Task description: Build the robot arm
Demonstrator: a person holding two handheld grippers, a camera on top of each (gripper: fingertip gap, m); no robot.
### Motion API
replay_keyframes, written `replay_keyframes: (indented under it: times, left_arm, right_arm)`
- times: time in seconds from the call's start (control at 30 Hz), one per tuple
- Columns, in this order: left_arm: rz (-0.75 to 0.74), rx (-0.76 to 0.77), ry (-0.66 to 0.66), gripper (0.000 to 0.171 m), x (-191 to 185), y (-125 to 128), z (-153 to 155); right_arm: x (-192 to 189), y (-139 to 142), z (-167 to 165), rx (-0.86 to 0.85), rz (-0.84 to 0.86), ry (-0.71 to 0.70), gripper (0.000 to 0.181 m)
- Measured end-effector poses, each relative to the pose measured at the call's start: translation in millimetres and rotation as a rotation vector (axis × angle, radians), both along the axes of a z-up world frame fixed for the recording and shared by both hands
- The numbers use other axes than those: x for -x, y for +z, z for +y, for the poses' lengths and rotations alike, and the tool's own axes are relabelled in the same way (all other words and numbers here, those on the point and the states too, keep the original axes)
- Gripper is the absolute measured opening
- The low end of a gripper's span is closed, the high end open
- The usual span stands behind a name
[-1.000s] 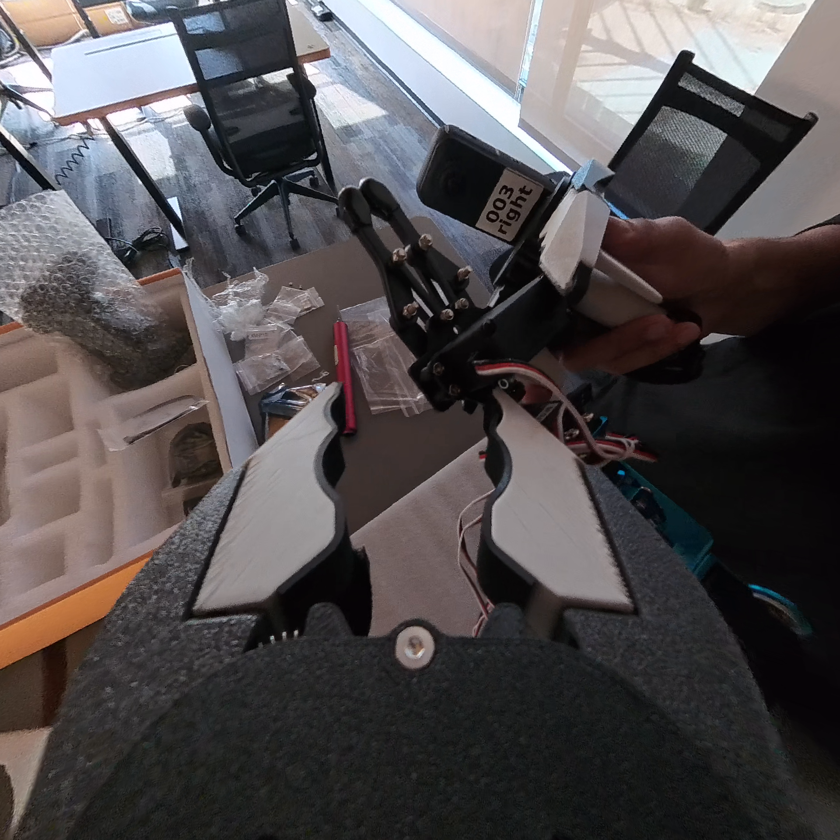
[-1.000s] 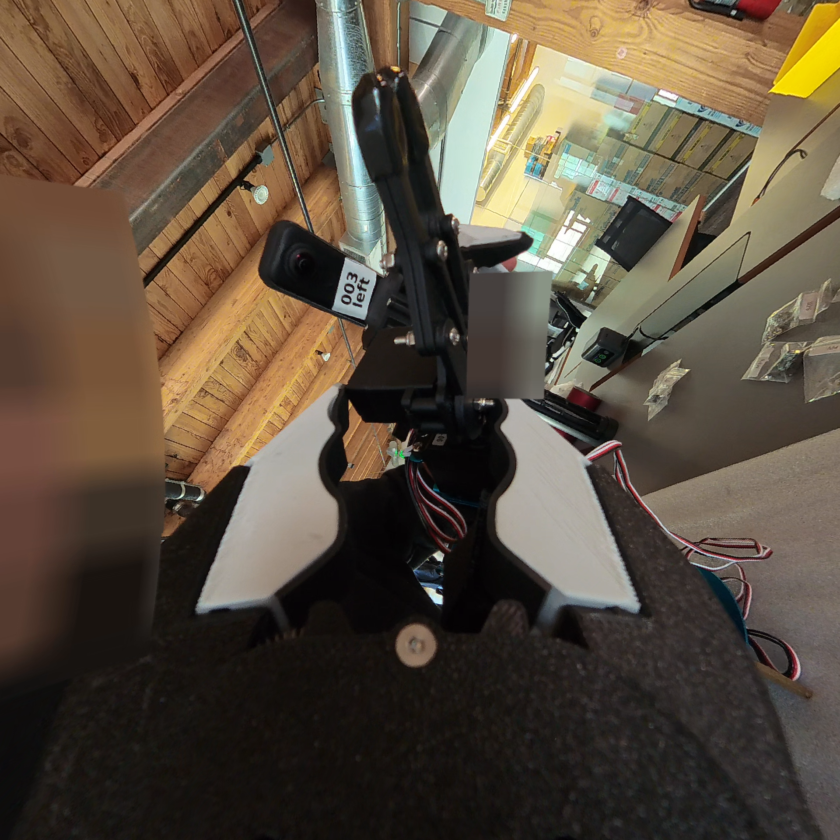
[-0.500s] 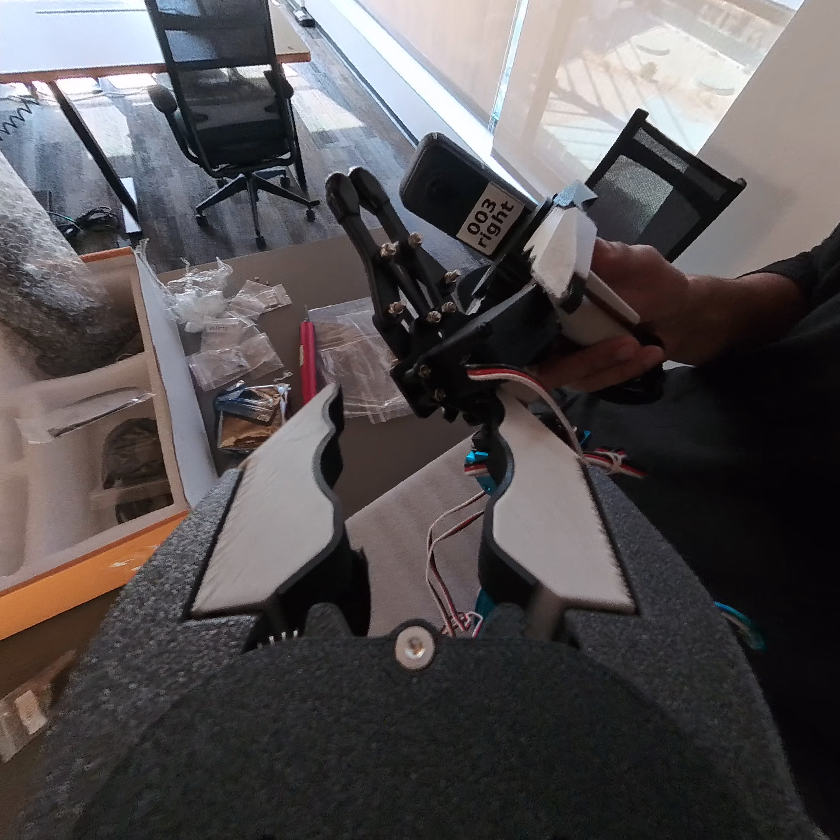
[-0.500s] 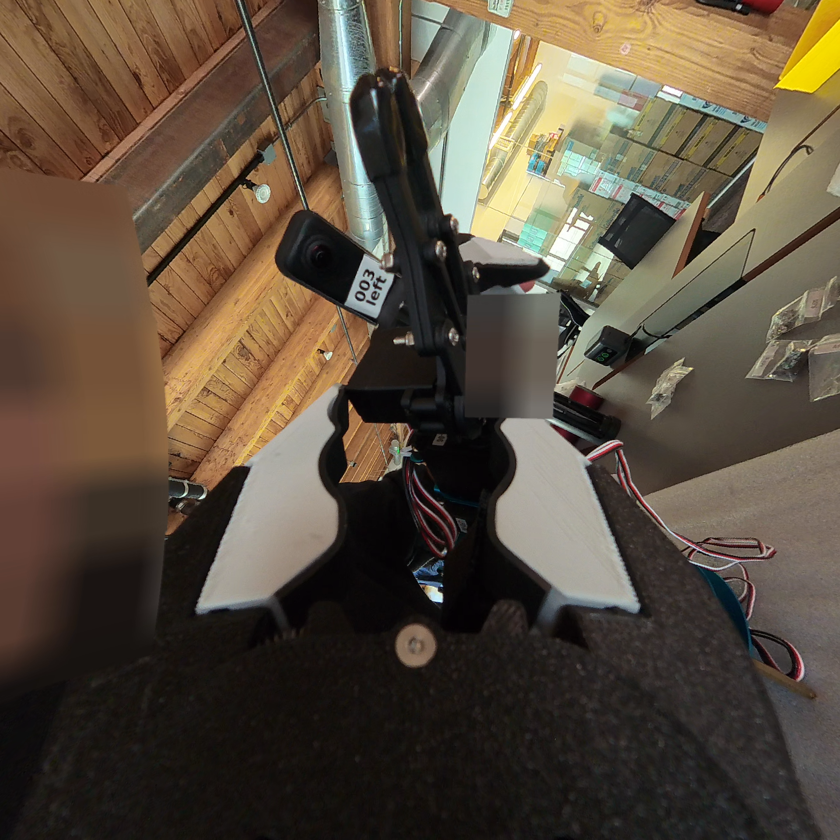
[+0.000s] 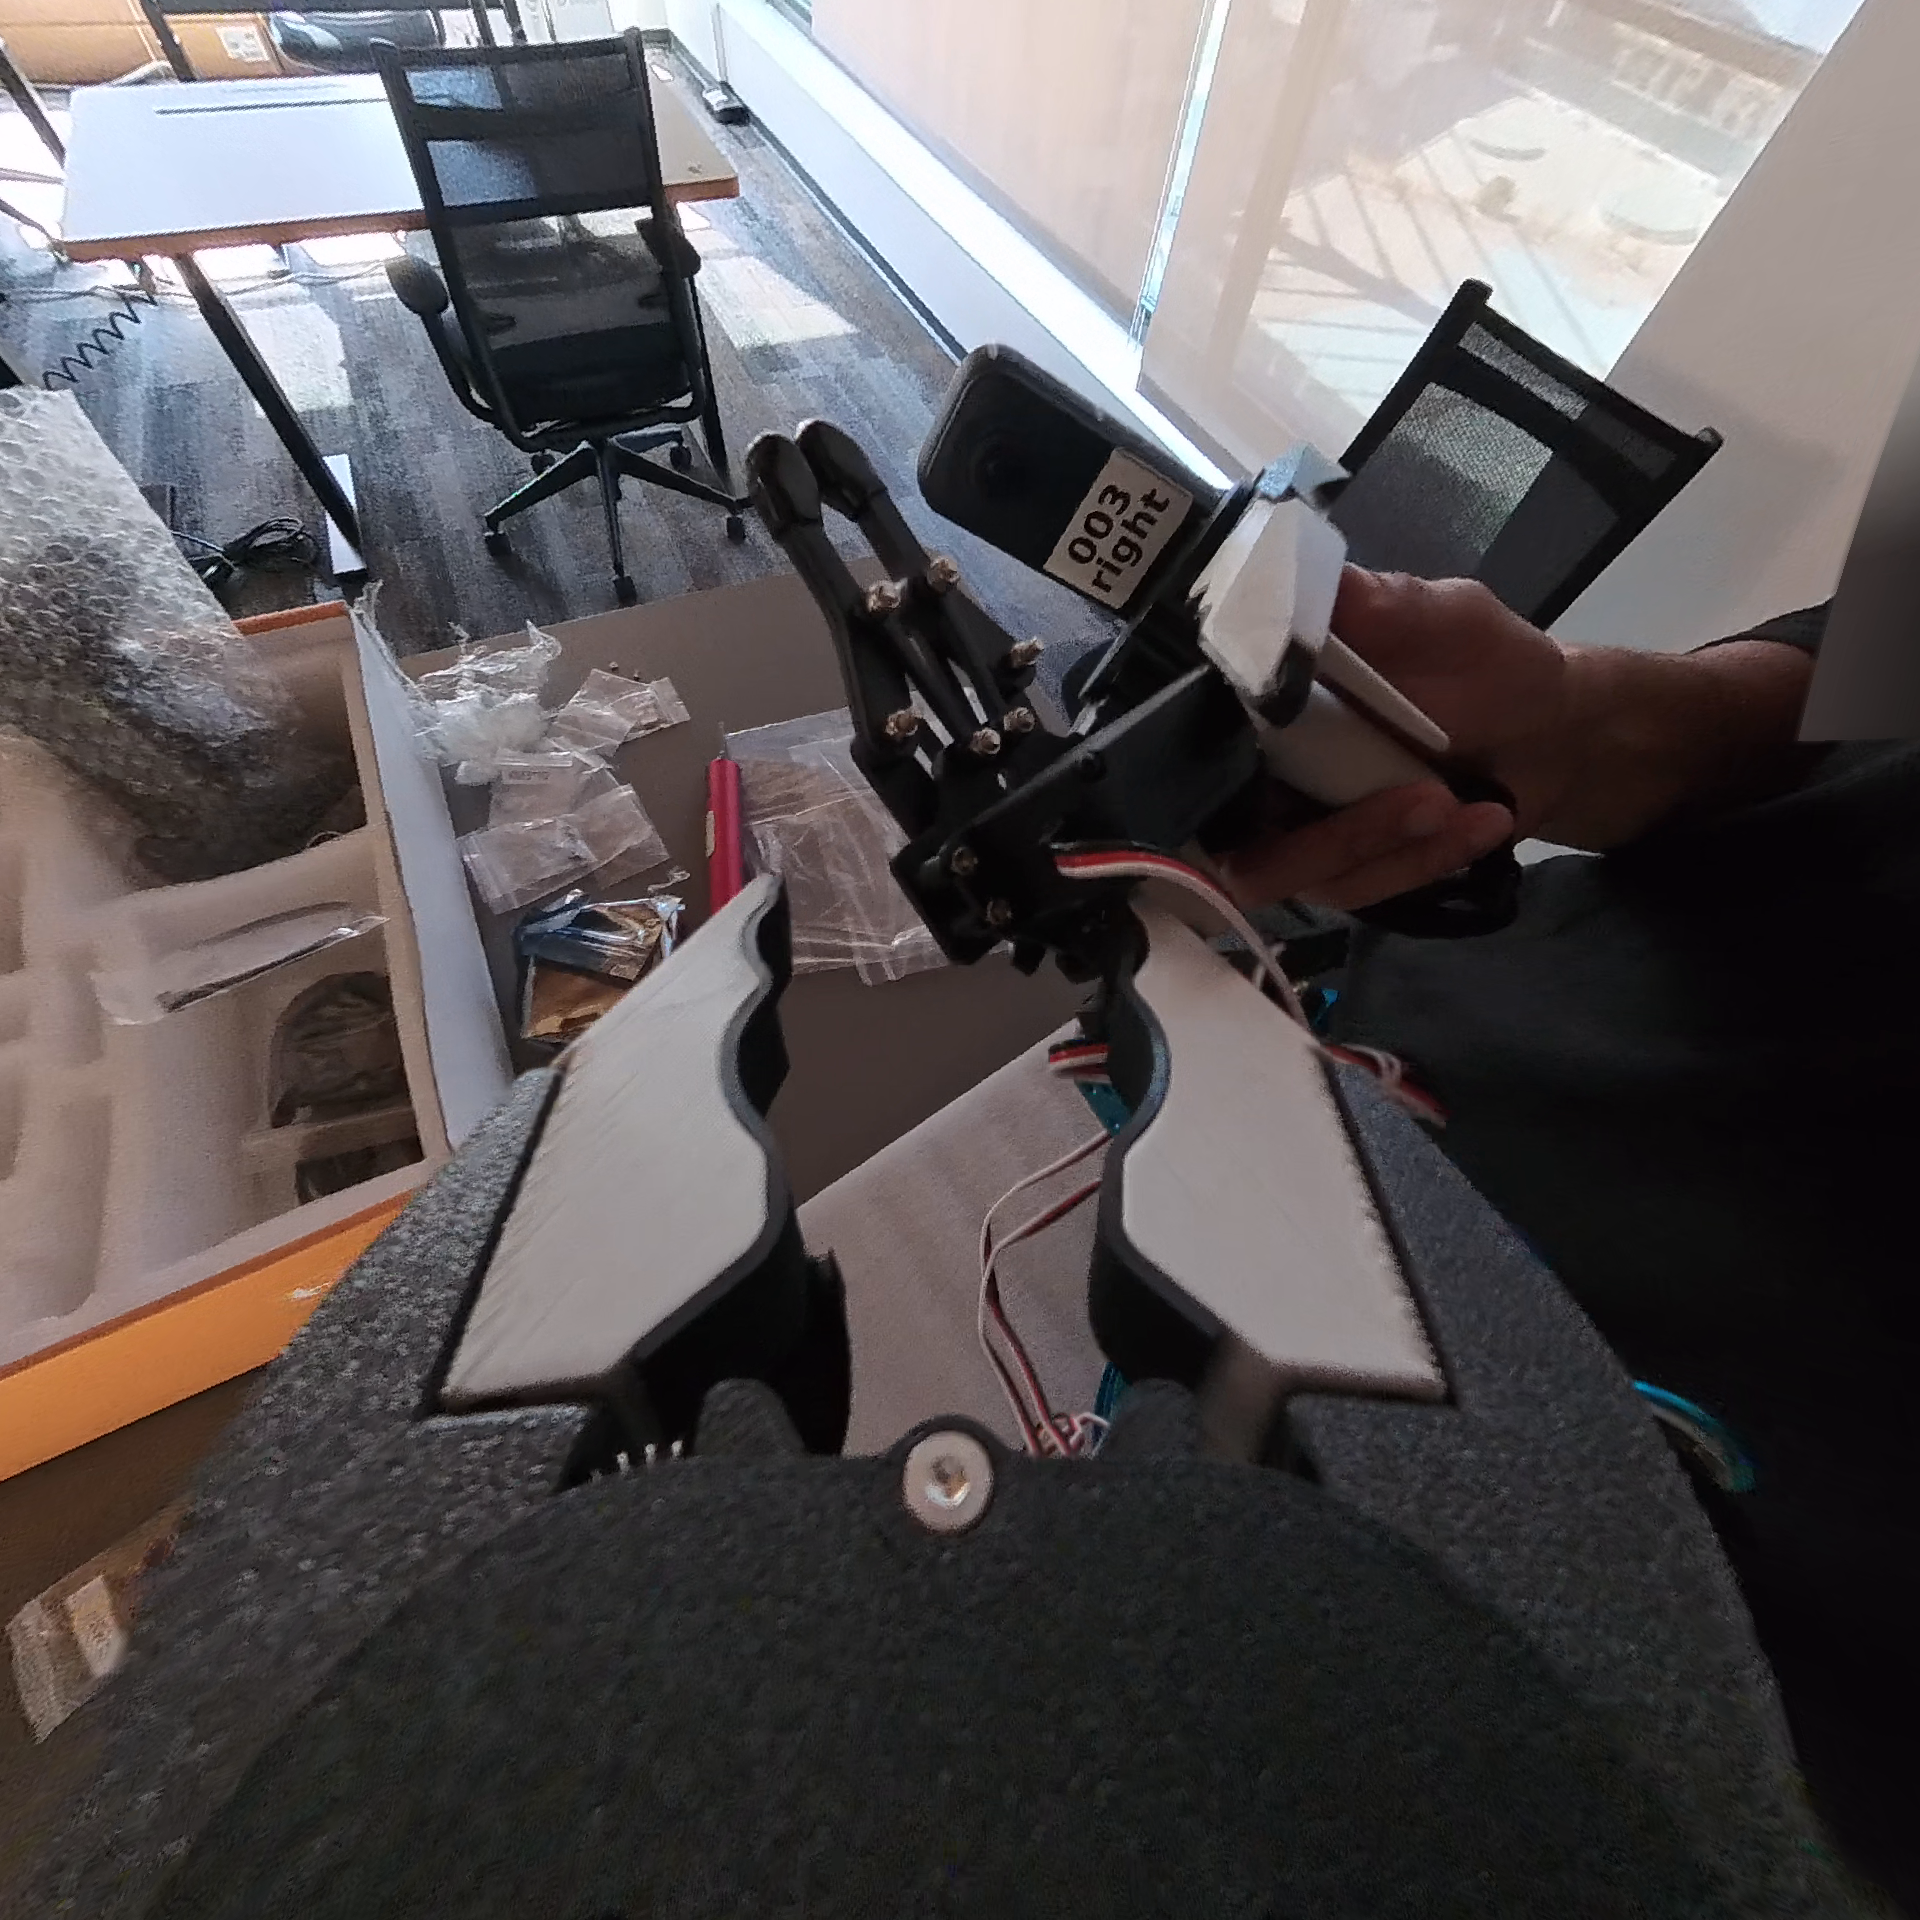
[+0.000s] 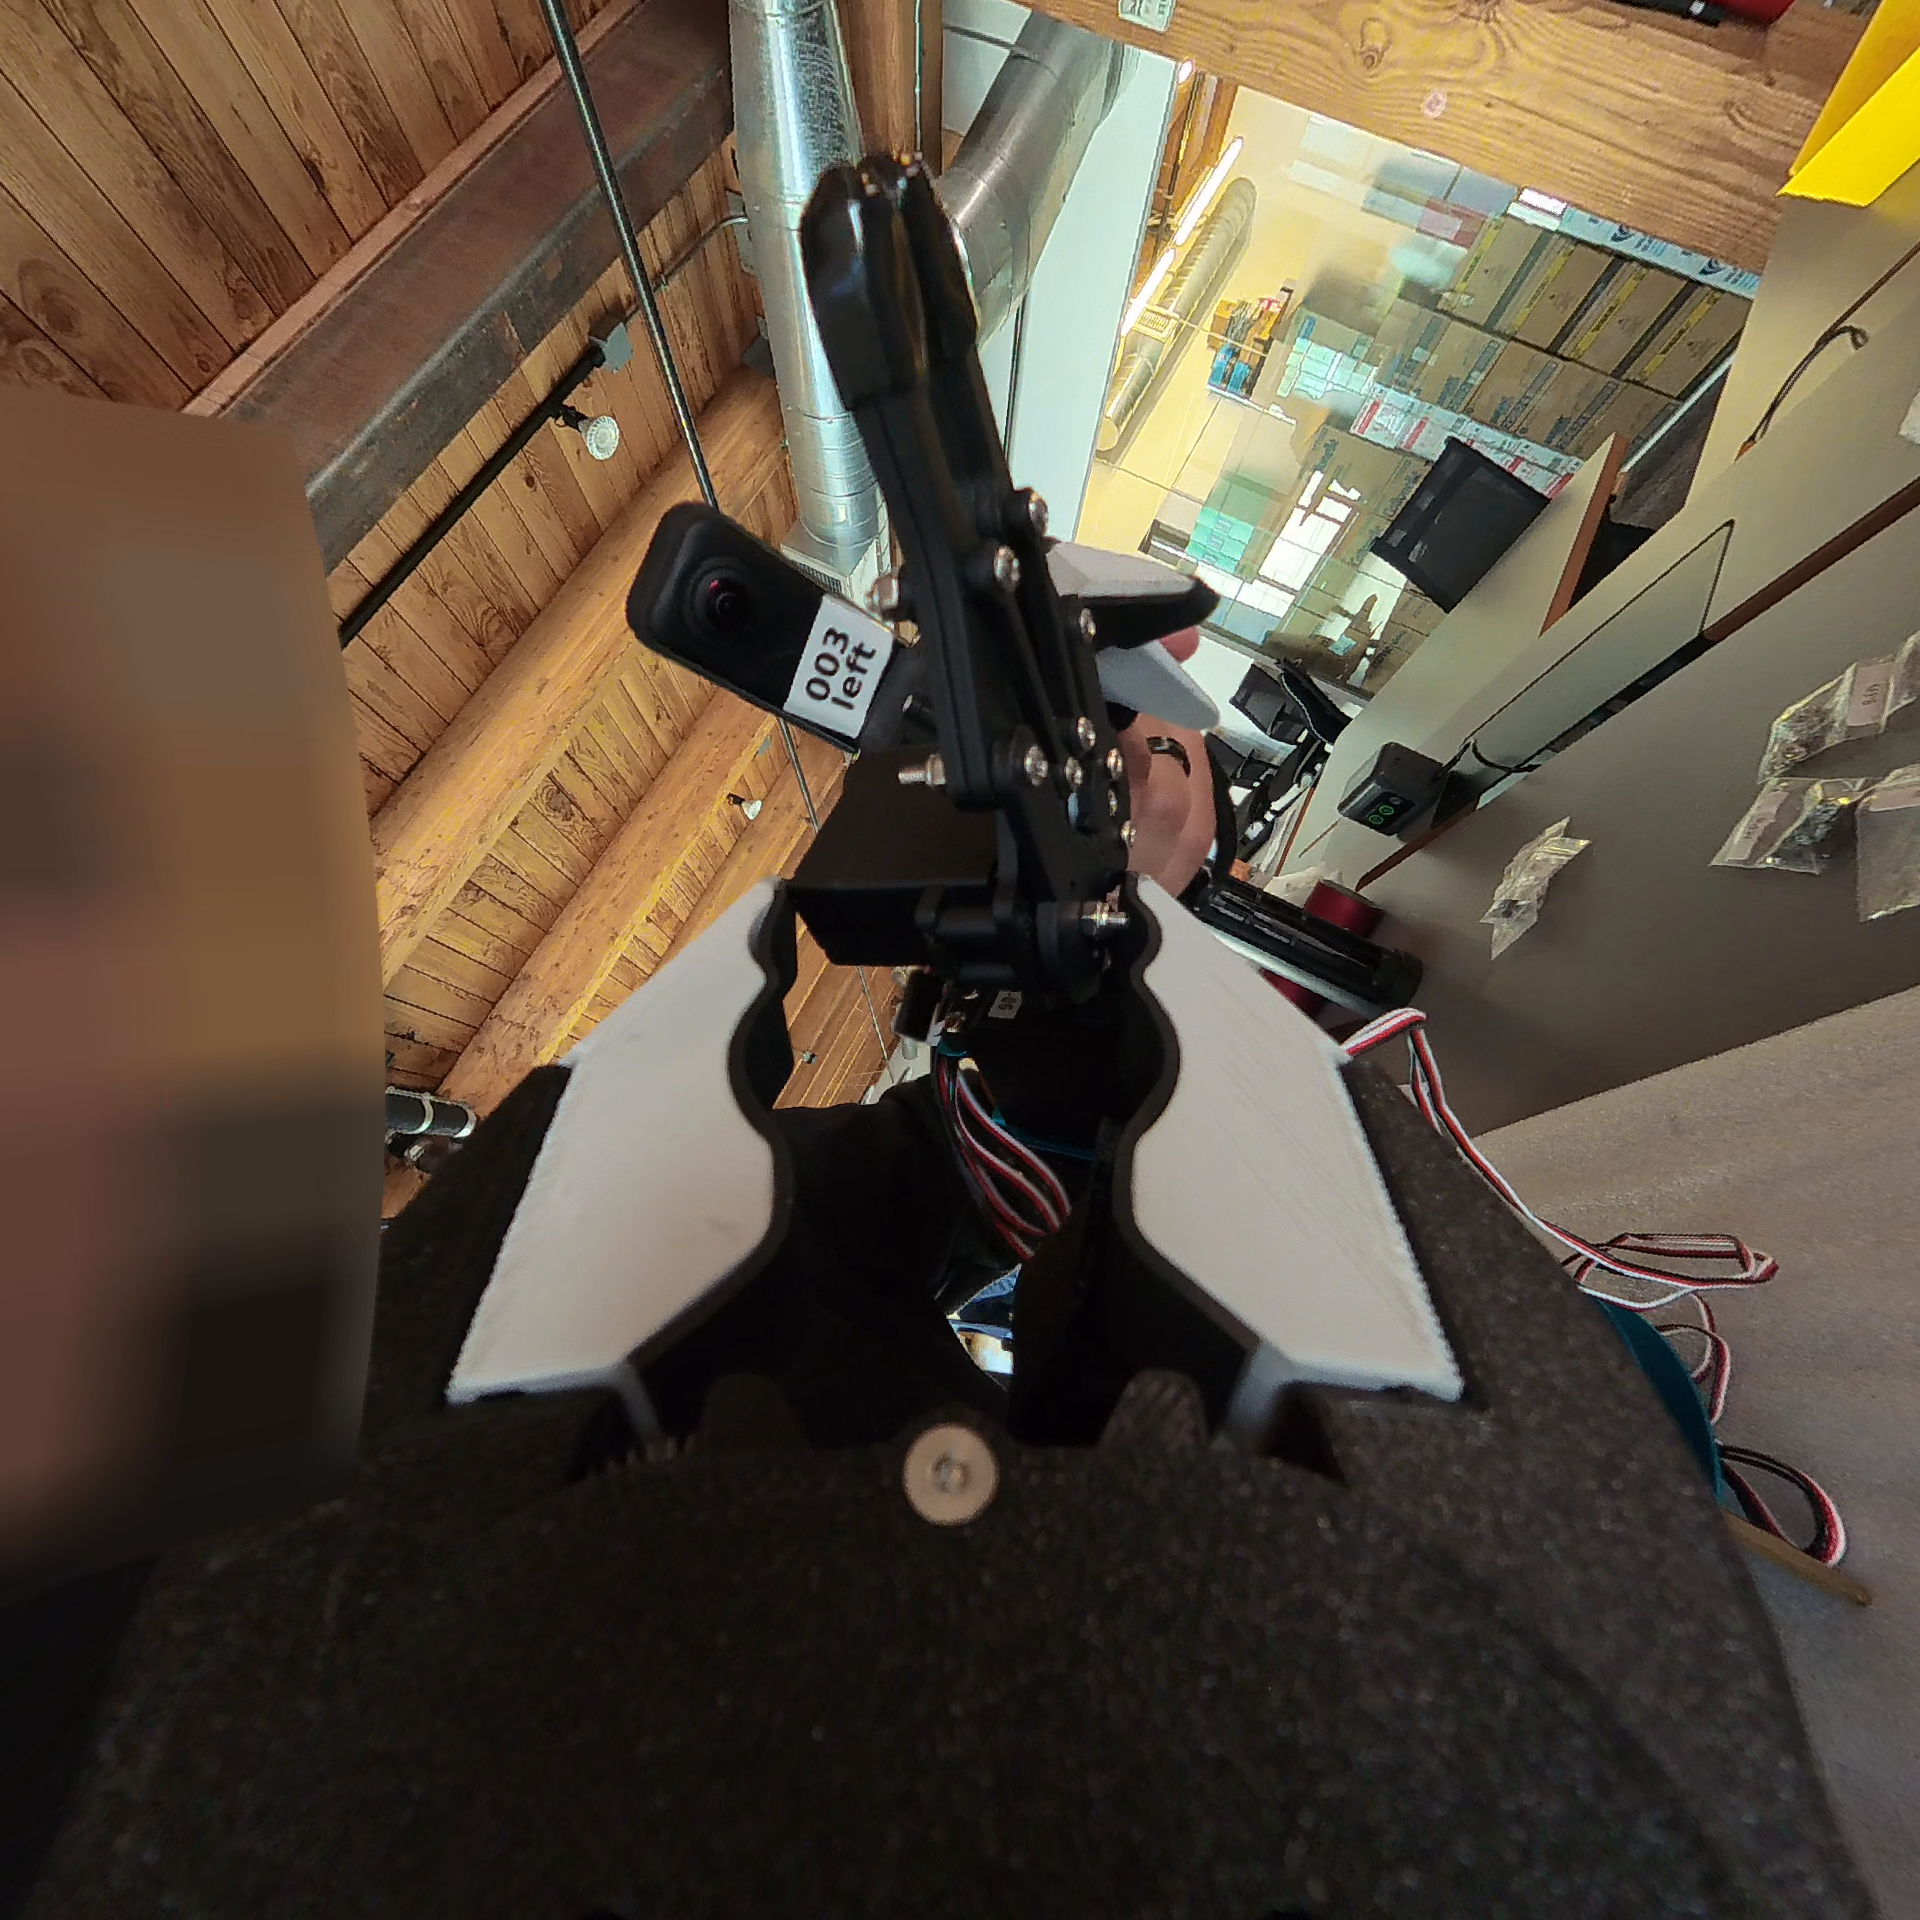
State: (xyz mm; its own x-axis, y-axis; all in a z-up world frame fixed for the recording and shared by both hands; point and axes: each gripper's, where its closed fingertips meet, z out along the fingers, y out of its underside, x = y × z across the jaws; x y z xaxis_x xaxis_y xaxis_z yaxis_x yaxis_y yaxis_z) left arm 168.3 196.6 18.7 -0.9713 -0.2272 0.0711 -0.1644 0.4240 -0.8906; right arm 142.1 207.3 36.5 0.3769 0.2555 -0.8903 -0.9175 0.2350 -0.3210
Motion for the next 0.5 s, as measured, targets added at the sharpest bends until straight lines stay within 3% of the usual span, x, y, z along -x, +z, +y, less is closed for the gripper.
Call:
replay_keyframes:
  times: [0.5]
  left_arm:
    - [-0.014,-0.005,0.007,0.061,1.4,2.2,4.4]
  right_arm:
    - [-0.2,0.1,-0.1,0.003,0.002,0.002,0.061]
